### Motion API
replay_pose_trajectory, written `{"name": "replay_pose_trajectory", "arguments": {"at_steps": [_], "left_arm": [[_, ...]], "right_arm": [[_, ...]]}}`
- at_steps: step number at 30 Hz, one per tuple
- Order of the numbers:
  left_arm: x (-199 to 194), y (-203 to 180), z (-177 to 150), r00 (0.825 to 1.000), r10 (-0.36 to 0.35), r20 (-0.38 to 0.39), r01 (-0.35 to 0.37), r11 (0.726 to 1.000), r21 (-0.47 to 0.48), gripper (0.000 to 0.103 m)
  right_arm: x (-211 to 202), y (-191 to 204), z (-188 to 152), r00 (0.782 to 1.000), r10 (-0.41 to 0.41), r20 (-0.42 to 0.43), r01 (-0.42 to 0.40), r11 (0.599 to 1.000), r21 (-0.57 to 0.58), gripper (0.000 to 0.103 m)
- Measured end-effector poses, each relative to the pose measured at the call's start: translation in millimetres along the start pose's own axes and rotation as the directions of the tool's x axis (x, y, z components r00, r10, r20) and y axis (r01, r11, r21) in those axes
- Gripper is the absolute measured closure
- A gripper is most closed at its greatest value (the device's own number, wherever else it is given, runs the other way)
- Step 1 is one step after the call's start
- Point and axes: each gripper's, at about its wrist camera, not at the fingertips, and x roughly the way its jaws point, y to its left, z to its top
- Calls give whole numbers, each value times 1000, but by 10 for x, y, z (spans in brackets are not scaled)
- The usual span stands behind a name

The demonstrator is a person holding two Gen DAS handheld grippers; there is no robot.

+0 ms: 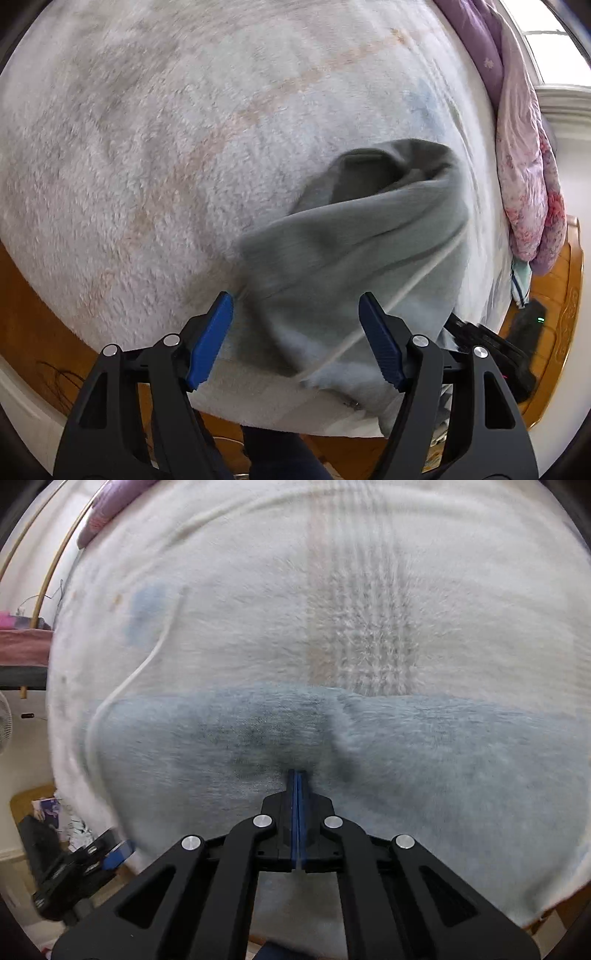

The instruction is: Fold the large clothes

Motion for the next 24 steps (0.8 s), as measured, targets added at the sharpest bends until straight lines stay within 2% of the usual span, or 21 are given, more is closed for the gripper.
{"name": "replay_pose_trajectory", "arguments": {"at_steps": [3, 6, 7, 8, 11, 13, 14, 15, 18, 21, 24], "left_arm": [[66, 86, -119, 1000, 6, 3, -6, 999, -36, 32], [140, 157, -249, 1000, 6, -18, -7, 999, -50, 31], [145, 162, -289, 1000, 8, -15, -9, 999, -50, 31], [146, 173, -323, 1000, 14, -11, -14, 999, -45, 31], [102, 255, -373, 1000, 24, 1, -23, 998, -51, 32], [53, 345, -426, 1000, 4, 5, -4, 998, -71, 31], [14, 402, -454, 1000, 12, 17, -10, 997, -76, 32], [-14, 423, -470, 999, 10, 30, -8, 997, -81, 32], [-35, 402, -482, 998, 58, 28, -57, 998, -40, 32], [12, 379, -488, 995, 96, 7, -96, 995, 14, 32], [79, 362, -492, 993, 120, 12, -121, 991, 50, 32]], "right_arm": [[8, 43, 22, 1000, -26, -5, 26, 1000, -17, 103], [-116, 90, -36, 1000, -22, -10, 22, 999, 25, 103], [-146, 139, -68, 1000, -10, -6, 10, 999, 33, 97], [-253, 174, -165, 1000, 19, 7, -20, 999, 35, 97], [-351, 207, -489, 1000, 27, -3, -27, 999, 23, 97], [-185, 174, -630, 999, -31, -39, 31, 1000, 4, 97], [-13, 177, -637, 998, -36, -57, 37, 999, 13, 103], [122, 90, -661, 998, -40, -57, 41, 999, 24, 103], [233, 21, -639, 999, -25, -43, 26, 999, 21, 103], [38, 92, -704, 999, -15, -34, 16, 1000, 19, 102], [14, 20, -858, 999, 18, -38, -15, 996, 86, 99]]}}
